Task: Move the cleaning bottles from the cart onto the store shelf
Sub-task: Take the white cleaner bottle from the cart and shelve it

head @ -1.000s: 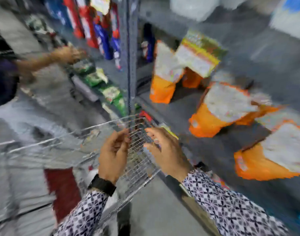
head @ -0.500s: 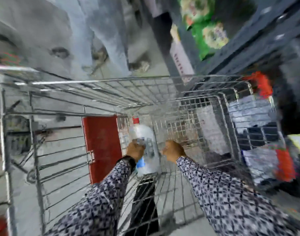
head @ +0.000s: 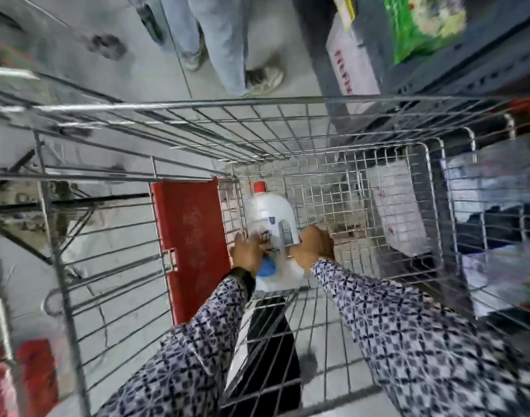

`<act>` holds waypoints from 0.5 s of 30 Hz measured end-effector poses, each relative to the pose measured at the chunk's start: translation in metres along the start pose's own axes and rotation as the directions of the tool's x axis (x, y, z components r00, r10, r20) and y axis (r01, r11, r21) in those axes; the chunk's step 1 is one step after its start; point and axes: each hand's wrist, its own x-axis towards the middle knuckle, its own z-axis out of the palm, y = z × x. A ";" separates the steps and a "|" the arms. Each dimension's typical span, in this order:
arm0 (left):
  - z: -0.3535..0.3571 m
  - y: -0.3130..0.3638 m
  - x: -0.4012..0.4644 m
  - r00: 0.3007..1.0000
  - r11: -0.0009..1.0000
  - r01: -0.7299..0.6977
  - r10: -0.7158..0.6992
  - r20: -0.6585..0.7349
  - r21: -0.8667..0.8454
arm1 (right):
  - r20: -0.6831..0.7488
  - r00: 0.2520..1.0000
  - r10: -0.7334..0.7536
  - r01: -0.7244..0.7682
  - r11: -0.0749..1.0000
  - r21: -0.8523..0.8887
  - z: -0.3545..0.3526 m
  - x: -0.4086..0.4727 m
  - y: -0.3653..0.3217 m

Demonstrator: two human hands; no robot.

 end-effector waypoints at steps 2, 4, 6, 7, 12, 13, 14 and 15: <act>-0.003 0.010 -0.027 0.996 0.997 -0.006 0.013 0.084 -0.082 | -0.005 1.000 0.017 -0.017 0.999 0.028 -0.025 -0.021 0.001; -0.006 0.021 -0.061 0.978 0.993 -0.012 0.037 0.206 -0.120 | -0.029 1.000 0.005 -0.003 0.998 0.064 -0.054 -0.049 0.005; -0.005 0.035 -0.102 0.954 0.992 -0.059 0.089 0.287 -0.113 | -0.107 0.992 -0.061 0.077 0.985 0.155 -0.086 -0.088 0.015; -0.005 0.040 -0.122 0.943 0.986 -0.109 0.142 0.300 -0.125 | -0.160 0.982 -0.105 0.137 0.970 0.203 -0.101 -0.110 0.022; 0.001 0.055 -0.253 0.753 0.891 -0.418 0.448 0.482 -0.176 | -0.416 0.873 -0.256 0.380 0.890 0.251 -0.168 -0.242 0.077; 0.005 0.053 -0.278 0.691 0.863 -0.467 0.492 0.529 -0.193 | -0.479 0.836 -0.269 0.421 0.873 0.244 -0.175 -0.268 0.091; 0.010 0.051 -0.308 0.625 0.830 -0.517 0.532 0.572 -0.209 | -0.555 0.789 -0.263 0.466 0.844 0.264 -0.181 -0.298 0.109; 0.015 0.046 -0.340 0.552 0.797 -0.558 0.564 0.614 -0.231 | -0.632 0.738 -0.237 0.518 0.799 0.305 -0.184 -0.329 0.128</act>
